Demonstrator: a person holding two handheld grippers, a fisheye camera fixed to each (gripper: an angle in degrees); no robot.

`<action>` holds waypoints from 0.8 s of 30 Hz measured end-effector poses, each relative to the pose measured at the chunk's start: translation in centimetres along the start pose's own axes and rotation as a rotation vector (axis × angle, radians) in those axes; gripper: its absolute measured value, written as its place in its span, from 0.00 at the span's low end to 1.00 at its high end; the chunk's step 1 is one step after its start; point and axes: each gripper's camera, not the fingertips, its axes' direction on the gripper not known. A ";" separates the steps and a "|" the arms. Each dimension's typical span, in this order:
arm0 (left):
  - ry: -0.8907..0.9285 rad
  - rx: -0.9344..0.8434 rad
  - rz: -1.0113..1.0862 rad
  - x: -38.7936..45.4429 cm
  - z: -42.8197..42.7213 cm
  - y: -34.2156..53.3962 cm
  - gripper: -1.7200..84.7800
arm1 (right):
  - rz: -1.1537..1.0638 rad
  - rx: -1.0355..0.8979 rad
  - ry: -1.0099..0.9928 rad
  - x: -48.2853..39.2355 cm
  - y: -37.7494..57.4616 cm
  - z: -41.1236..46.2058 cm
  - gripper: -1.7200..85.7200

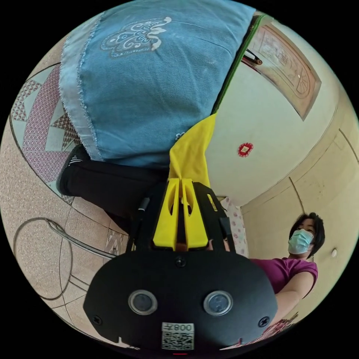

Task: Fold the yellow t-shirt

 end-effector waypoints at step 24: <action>0.016 0.025 0.339 29.3 -0.3 4.3 0.03 | 0.039 0.110 -0.225 6.3 7.5 -8.0 0.02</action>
